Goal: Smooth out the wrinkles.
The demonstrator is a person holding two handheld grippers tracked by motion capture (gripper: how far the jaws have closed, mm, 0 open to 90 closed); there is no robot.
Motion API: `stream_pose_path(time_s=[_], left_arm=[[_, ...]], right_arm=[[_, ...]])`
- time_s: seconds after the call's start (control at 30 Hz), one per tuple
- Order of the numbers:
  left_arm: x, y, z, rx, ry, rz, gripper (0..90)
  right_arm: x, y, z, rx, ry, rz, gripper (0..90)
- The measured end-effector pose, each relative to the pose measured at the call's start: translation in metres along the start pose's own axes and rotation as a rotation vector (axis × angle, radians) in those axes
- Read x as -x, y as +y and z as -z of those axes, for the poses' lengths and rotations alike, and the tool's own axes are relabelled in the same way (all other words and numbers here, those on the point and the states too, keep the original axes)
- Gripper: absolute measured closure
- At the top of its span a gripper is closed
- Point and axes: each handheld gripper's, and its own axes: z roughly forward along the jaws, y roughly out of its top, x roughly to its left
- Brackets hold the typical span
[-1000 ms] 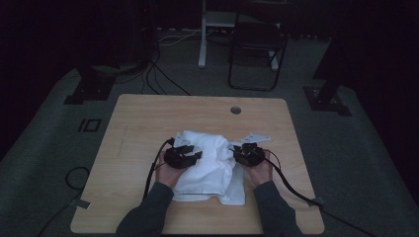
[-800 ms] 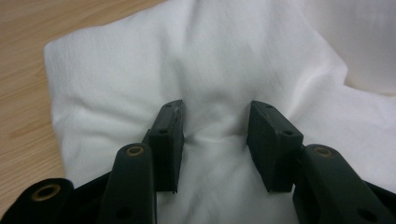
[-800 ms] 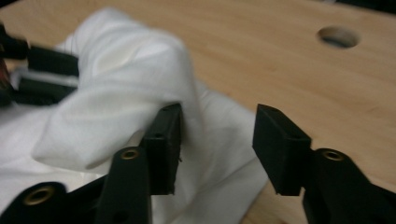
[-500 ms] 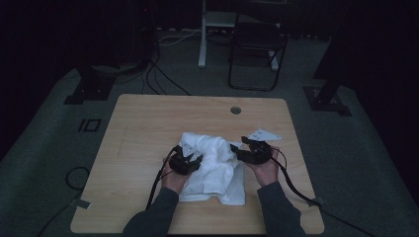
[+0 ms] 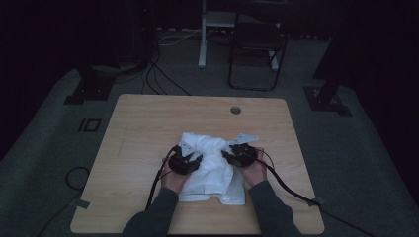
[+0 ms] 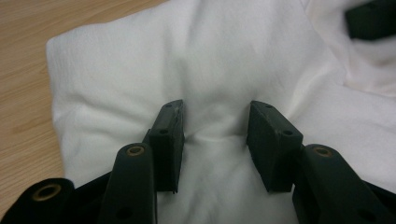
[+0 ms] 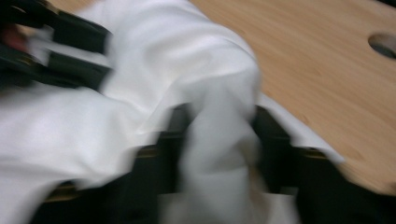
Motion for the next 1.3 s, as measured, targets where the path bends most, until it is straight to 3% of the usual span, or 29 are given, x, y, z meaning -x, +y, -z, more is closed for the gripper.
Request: stream_pose_path(time_s=[0.07,0.17,0.23,0.33,0.5,0.63,0.7,0.8,0.97,1.1,1.17,1.23,1.3], left_arm=[[0.0,0.0,0.0,0.002,0.0,-0.002,56.5],[0.002,0.0,0.0,0.006,0.007,-0.007,56.5],[0.002,0.0,0.0,0.006,0.007,-0.007,56.5],[0.001,-0.001,0.0,0.01,0.004,-0.005,56.5],[0.0,0.0,0.002,0.008,0.001,-0.003,56.4],[0.001,0.004,0.007,0.016,-0.008,0.005,55.3],[0.001,0.007,0.012,0.021,-0.015,0.014,54.1],[0.005,0.01,0.022,0.045,-0.024,0.02,51.5],[0.023,0.012,0.039,0.077,-0.076,-0.02,50.3],[0.038,0.005,0.038,0.045,-0.197,-0.021,50.0],[0.042,0.002,0.04,0.049,-0.248,0.005,49.9],[0.043,-0.002,0.046,0.061,-0.275,0.012,49.9],[0.043,-0.004,0.05,0.067,-0.268,0.006,49.4]], right_arm=[[0.01,-0.003,0.0,0.011,-0.029,-0.05,78.4],[0.022,-0.007,0.0,0.022,-0.035,-0.107,78.2],[0.023,-0.009,-0.001,0.021,-0.056,-0.111,71.9],[0.027,-0.01,0.0,0.019,-0.112,-0.154,60.4],[0.035,-0.012,0.012,-0.012,-0.267,-0.187,53.1],[0.035,-0.013,0.026,0.013,-0.299,-0.2,47.3],[0.03,-0.012,0.034,0.068,-0.262,-0.214,43.9],[0.014,-0.01,0.044,0.145,-0.16,-0.201,42.6],[-0.023,-0.012,0.044,0.173,-0.038,-0.087,44.7],[-0.044,-0.019,0.037,0.132,0.038,-0.019,44.4],[-0.053,-0.027,0.029,0.08,0.062,0.014,43.2],[-0.057,-0.036,0.022,0.032,0.058,0.037,42.8],[-0.057,-0.041,0.019,0.014,0.053,0.046,42.8]])
